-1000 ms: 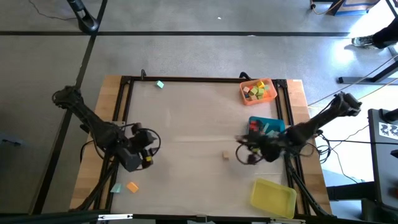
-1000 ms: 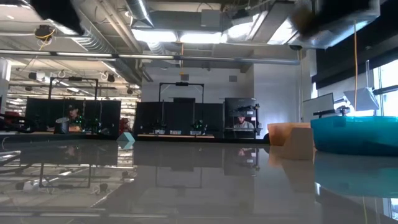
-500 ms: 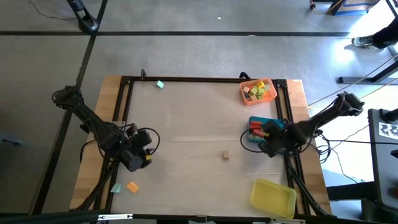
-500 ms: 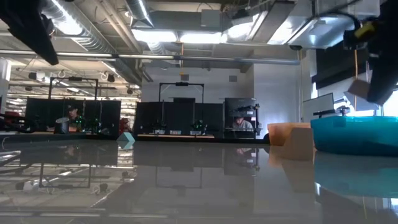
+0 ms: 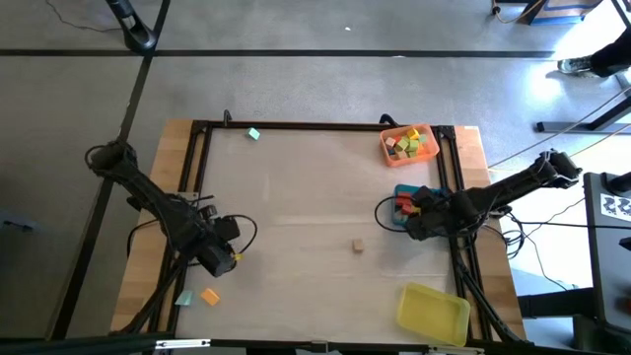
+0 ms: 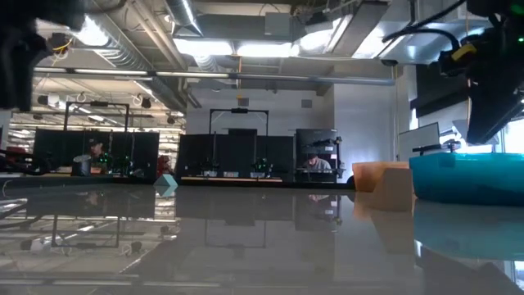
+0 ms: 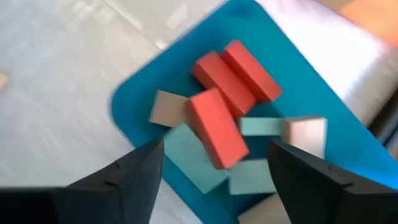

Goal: Sort blocks by size
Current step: Put the brown triangular block into the yellow bin

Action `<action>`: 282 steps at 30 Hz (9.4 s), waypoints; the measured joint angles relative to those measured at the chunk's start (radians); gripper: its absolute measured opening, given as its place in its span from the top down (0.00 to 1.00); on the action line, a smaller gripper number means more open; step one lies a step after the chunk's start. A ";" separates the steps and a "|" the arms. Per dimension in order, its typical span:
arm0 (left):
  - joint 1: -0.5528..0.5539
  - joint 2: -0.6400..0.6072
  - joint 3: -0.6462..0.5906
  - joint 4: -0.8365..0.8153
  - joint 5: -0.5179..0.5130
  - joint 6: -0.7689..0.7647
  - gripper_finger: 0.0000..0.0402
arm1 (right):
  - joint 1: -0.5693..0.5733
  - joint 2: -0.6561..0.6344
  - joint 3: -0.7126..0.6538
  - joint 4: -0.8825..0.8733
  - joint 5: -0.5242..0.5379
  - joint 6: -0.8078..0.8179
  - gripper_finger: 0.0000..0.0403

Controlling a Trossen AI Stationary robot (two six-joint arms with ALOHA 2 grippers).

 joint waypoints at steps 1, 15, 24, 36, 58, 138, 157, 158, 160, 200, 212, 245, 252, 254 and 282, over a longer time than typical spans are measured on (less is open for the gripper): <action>0.000 0.015 0.000 -0.026 0.019 0.014 0.54 | 0.000 0.000 0.000 0.014 0.000 -0.017 0.29; 0.111 0.046 -0.001 -0.071 0.234 0.297 0.54 | 0.000 0.000 0.000 0.106 0.021 -0.110 0.26; 0.157 0.046 -0.025 -0.048 0.276 0.534 0.54 | 0.000 0.000 0.000 0.109 0.037 -0.120 0.26; 0.134 0.054 -0.168 0.059 0.289 0.648 0.54 | 0.000 0.000 0.000 0.133 0.041 -0.120 0.26; 0.133 0.054 -0.301 0.187 0.315 0.675 0.56 | 0.001 0.000 0.000 0.156 0.066 -0.147 0.26; -0.049 0.045 -0.261 0.353 0.404 -0.600 0.43 | 0.001 0.000 0.000 0.235 0.101 -0.225 0.26; -0.155 0.043 -0.211 0.318 0.386 -1.004 0.43 | 0.001 0.001 0.000 0.235 0.115 -0.225 0.26; -0.159 0.043 -0.215 0.316 0.386 -1.023 0.43 | 0.001 0.001 0.000 0.234 0.116 -0.226 0.26; -0.166 0.044 -0.230 0.315 0.386 -1.049 0.43 | 0.001 0.001 0.000 0.234 0.117 -0.231 0.26; -0.085 0.041 -0.004 0.404 -0.316 -0.357 0.69 | 0.002 0.051 0.049 0.882 0.020 -0.869 0.26; 0.058 0.041 -0.002 0.835 -0.366 0.248 0.70 | 0.001 0.367 0.047 1.469 0.021 -1.366 0.26; 0.206 0.089 -0.002 1.257 -0.257 0.603 0.69 | 0.000 0.615 0.256 1.718 -0.004 -1.823 0.24; 0.233 0.089 -0.002 1.265 -0.258 0.572 0.70 | 0.000 0.615 0.256 1.742 0.049 -1.874 0.03; 0.241 0.089 -0.002 1.284 -0.258 0.571 0.70 | 0.000 0.615 0.256 1.743 0.035 -1.902 0.04; 0.303 0.121 -0.003 1.464 -0.158 0.529 0.69 | 0.001 0.614 0.256 1.790 -0.050 -2.107 0.13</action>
